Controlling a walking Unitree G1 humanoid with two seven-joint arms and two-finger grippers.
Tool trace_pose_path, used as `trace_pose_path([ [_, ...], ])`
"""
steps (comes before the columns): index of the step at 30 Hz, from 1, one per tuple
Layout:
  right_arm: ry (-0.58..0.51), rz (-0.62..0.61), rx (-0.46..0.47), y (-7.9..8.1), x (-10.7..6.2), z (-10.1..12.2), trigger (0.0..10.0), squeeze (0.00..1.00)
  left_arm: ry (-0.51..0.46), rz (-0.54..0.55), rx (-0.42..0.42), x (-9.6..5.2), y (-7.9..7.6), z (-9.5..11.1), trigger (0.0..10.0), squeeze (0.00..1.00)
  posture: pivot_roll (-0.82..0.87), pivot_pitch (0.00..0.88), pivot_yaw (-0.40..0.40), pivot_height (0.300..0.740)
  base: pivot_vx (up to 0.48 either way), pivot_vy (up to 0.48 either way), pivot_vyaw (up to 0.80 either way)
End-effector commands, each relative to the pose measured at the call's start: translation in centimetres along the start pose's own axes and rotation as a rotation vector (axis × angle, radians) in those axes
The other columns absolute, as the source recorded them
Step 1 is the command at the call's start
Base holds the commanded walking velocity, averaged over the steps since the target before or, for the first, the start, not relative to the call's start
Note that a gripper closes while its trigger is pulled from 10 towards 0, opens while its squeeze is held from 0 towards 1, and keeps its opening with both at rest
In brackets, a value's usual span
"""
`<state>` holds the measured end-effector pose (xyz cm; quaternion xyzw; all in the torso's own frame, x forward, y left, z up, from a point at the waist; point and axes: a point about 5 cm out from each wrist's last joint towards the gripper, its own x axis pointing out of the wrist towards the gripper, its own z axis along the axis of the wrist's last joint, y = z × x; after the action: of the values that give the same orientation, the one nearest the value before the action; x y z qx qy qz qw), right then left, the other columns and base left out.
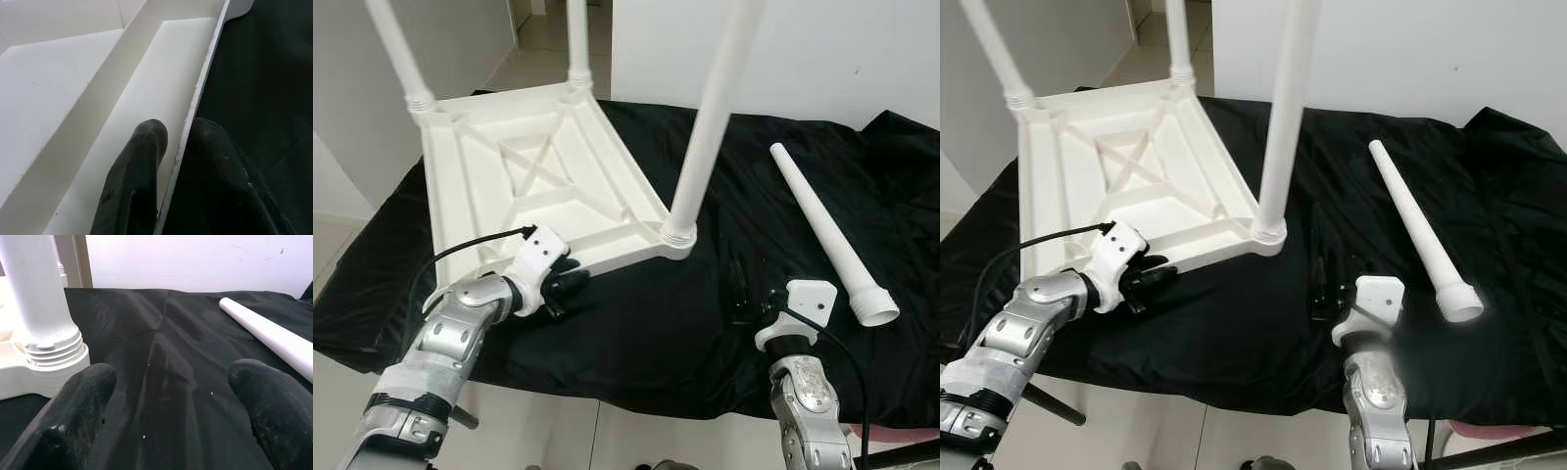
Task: Building children table
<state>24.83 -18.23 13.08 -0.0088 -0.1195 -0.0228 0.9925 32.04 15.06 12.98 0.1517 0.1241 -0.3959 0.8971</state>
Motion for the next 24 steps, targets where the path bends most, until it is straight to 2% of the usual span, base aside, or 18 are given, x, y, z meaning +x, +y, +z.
trace_pose_path([
  [1, 0.003, -0.005, -0.002, -0.2, 0.0, -0.3, 10.0, 0.0, 0.133, 0.21, -0.062, -0.2, 0.2, -3.1, 0.0, 0.0, -0.04, 0.089, -0.029, 0.74, 0.0, 0.0, 0.0],
  [2, 0.003, -0.005, -0.002, -0.2, 0.0, -0.3, 10.0, 0.0, 0.133, 0.21, -0.062, -0.2, 0.2, -3.1, 0.0, 0.0, -0.04, 0.089, -0.029, 0.74, 0.0, 0.0, 0.0],
  [3, 0.002, -0.005, -0.002, -0.1, 0.1, -0.3, 10.0, 0.0, 0.113, 0.159, -0.044, 0.8, -1.2, -2.6, 5.4, 0.0, -0.03, 0.091, -0.03, 0.74, 0.0, 0.0, 0.0],
  [5, 0.002, -0.005, -0.002, -0.1, 0.1, -0.3, 10.0, 0.0, 0.107, 0.138, -0.032, 1.2, -1.7, -2.4, 5.4, 0.0, -0.03, 0.091, -0.03, 0.74, 0.0, 0.0, 0.0],
  [6, 0.001, -0.004, -0.002, -0.1, 0.1, -0.3, 10.0, 0.0, 0.105, 0.115, -0.024, 1.6, -2.3, -2.3, 10.0, 0.0, -0.03, 0.091, -0.03, 0.74, 0.0, 0.0, 0.0],
  [9, 0.0, -0.004, -0.004, -0.1, 0.2, -0.3, 10.0, 0.0, 0.064, 0.058, -0.065, 2.8, -3.9, -1.5, 10.0, 0.0, -0.03, 0.097, -0.027, 0.74, 0.0, 0.0, 0.0],
  [10, 0.0, -0.005, -0.004, -0.1, 0.3, -0.4, 10.0, 0.0, 0.048, 0.042, -0.07, 3.1, -4.4, -1.2, 10.0, 0.24, -0.03, 0.097, -0.027, 0.74, 0.0, 0.0, 0.0],
  [11, 0.0, -0.005, -0.004, -0.1, 0.3, -0.4, 10.0, 0.0, 0.048, 0.042, -0.07, 3.1, -4.4, -1.2, 10.0, 0.24, -0.03, 0.097, -0.027, 0.74, 0.0, 0.0, 0.0],
  [12, -0.001, -0.007, -0.004, -0.1, 0.3, -0.4, 10.0, 0.0, 0.024, 0.024, -0.074, 3.5, -4.9, -0.6, 10.0, 1.0, -0.04, 0.102, -0.021, 0.74, 0.0, 0.0, 0.0],
  [20, -0.004, -0.02, 0.0, -0.1, 0.5, -0.4, 10.0, 0.0, -0.03, 0.025, -0.088, 4.1, -4.9, 0.8, 10.0, 1.0, -0.03, 0.105, -0.017, 0.74, 0.0, 0.0, 0.0],
  [21, -0.006, -0.022, 0.002, -0.1, 0.6, -0.4, 10.0, 0.0, -0.044, 0.001, -0.085, 3.9, -5.1, 1.0, 10.0, 0.0, -0.03, 0.106, -0.016, 0.74, 0.0, 0.0, 0.0],
  [24, -0.009, -0.025, 0.004, 0.1, 0.8, -0.4, 10.0, 0.0, -0.078, -0.033, -0.057, 3.5, -5.3, 1.5, 10.0, 0.0, -0.03, 0.106, -0.014, 0.74, 0.0, 0.0, 0.0],
])
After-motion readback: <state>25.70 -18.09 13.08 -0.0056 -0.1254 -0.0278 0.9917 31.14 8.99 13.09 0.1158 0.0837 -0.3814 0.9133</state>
